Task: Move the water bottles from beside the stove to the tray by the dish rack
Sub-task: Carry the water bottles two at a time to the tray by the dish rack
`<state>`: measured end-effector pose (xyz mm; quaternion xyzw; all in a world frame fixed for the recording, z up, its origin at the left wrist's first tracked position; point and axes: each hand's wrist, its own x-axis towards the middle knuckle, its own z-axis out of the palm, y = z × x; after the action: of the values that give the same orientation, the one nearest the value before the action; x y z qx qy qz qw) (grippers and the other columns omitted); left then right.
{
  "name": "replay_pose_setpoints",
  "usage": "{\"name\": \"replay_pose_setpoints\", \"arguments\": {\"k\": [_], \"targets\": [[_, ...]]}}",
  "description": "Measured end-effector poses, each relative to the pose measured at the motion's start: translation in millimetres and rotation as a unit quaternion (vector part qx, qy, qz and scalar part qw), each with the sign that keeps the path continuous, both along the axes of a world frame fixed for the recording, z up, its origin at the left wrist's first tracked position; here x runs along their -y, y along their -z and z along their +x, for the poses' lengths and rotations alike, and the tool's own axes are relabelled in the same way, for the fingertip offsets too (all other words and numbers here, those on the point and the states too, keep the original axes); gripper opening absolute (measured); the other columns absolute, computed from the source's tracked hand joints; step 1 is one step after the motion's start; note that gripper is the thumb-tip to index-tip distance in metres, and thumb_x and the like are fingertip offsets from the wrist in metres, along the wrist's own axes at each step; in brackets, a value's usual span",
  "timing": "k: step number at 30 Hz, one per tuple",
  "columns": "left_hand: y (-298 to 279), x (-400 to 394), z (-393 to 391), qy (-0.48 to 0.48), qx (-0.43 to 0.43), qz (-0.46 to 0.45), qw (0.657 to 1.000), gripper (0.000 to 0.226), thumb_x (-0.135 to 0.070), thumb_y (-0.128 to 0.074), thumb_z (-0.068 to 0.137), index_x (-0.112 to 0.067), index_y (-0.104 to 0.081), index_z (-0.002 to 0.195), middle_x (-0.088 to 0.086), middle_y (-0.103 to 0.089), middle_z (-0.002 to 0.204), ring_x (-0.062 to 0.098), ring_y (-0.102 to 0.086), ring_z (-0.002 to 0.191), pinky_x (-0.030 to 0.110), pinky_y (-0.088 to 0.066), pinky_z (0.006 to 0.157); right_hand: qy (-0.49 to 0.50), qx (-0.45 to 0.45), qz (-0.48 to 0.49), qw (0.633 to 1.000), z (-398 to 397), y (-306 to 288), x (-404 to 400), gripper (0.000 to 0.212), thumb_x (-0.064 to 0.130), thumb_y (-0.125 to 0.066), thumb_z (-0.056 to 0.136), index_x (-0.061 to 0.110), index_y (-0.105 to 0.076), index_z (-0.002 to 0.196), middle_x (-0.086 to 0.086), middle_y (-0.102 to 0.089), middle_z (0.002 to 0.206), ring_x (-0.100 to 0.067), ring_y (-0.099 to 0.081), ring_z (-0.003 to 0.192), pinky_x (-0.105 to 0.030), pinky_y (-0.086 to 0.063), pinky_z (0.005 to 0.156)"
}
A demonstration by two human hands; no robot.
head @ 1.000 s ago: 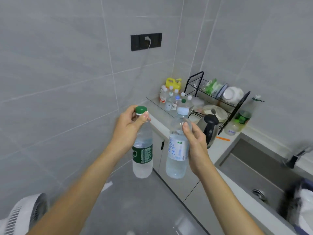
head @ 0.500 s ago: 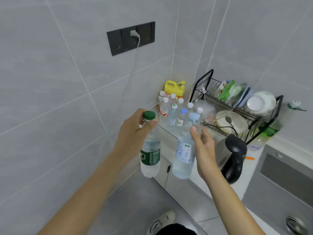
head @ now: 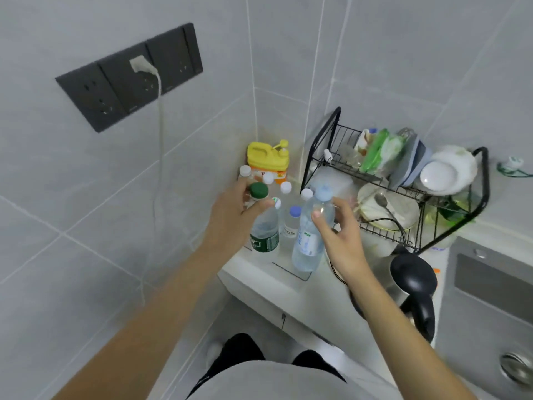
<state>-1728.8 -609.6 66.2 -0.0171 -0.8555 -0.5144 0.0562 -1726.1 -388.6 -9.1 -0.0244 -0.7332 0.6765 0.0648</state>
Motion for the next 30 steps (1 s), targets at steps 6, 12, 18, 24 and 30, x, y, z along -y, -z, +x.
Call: {"name": "replay_pose_setpoints", "arguments": {"k": [6,12,18,24,30], "targets": [[46,4,-55,0.096,0.007,-0.019,0.995,0.033,-0.051,-0.075,0.082,-0.028,-0.062,0.1,-0.006,-0.073,0.096,0.021,-0.071,0.097,0.053,-0.057,0.087,0.048,0.021,0.056,0.997,-1,28,15,0.035,0.021,-0.075,0.097,0.022,-0.057,0.127,0.013,-0.07,0.116,-0.006,-0.067,0.105,-0.033,-0.057,0.089],[88,6,-83,0.183,0.01,-0.068,0.981,0.03,-0.037,-0.087,0.081,-0.024,-0.063,0.093,-0.01,-0.071,0.088,0.013,-0.07,0.092,0.046,-0.058,0.081,0.089,0.09,0.152,0.98,8,57,39,0.037,0.036,-0.078,0.092,0.026,-0.055,0.12,0.016,-0.068,0.108,-0.009,-0.064,0.098,-0.043,-0.055,0.091],[121,4,-95,0.222,0.042,-0.15,0.963,0.036,-0.038,-0.092,0.075,-0.02,-0.066,0.092,-0.001,-0.074,0.092,0.022,-0.069,0.089,0.044,-0.057,0.076,0.113,0.147,0.274,0.944,14,77,52,0.047,0.048,-0.078,0.088,0.024,-0.049,0.116,0.016,-0.064,0.109,-0.011,-0.061,0.099,-0.036,-0.051,0.082],[136,-3,-104,0.24,0.037,-0.19,0.951,0.033,-0.039,-0.091,0.076,-0.019,-0.067,0.086,-0.002,-0.073,0.087,0.024,-0.068,0.082,0.042,-0.056,0.069,0.141,0.157,0.344,0.915,16,88,58,0.046,0.054,-0.075,0.085,0.028,-0.046,0.11,0.003,-0.072,0.096,-0.03,-0.065,0.087,-0.045,-0.055,0.071],[144,-8,-102,0.263,0.029,-0.132,0.955,0.029,-0.034,-0.089,0.08,-0.018,-0.066,0.087,-0.002,-0.07,0.086,0.021,-0.066,0.081,0.045,-0.057,0.073,0.132,0.136,0.411,0.892,12,95,51,0.049,0.057,-0.075,0.083,0.023,-0.054,0.111,0.002,-0.064,0.096,-0.025,-0.053,0.091,-0.045,-0.052,0.074]]}}
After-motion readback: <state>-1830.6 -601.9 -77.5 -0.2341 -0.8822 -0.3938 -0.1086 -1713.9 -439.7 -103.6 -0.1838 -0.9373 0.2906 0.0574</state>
